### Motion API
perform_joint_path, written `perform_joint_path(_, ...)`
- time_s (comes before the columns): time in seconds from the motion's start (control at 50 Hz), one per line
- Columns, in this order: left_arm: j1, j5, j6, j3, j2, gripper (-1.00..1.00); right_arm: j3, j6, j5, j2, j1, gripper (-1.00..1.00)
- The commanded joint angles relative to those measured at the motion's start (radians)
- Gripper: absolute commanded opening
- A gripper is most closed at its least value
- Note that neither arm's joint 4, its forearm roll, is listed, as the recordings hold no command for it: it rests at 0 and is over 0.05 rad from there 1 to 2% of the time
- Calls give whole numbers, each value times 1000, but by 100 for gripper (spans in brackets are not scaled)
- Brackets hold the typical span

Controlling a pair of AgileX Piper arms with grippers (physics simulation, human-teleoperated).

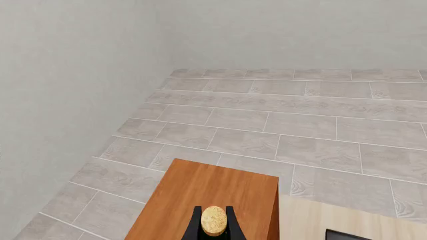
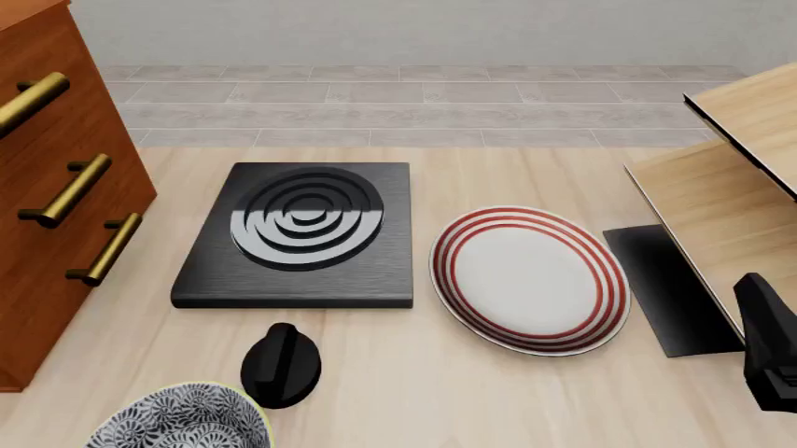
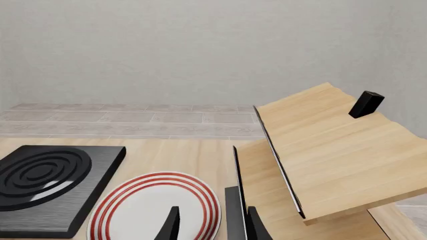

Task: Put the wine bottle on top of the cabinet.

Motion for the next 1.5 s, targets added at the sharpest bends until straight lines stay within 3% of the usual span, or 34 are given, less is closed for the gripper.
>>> perform_joint_path(0.02, 23, -56, -1, 128, -27, -100, 0, 0, 0, 0, 0, 100)
perform_joint_path(0.34, 24, -94, -10, 268, -65, -100, 0, 0, 0, 0, 0, 100)
perform_joint_path(0.74, 35, -85, -10, 262, -64, -100, 0, 0, 0, 0, 0, 100)
perform_joint_path(0.76, 35, -84, -7, 261, -64, 100, 0, 0, 0, 0, 0, 100)
perform_joint_path(1.1, -2, -63, -8, 269, -88, 100, 0, 0, 0, 0, 0, 100)
perform_joint_path(1.5, 42, -11, -1, 202, -117, 100, 0, 0, 0, 0, 0, 100)
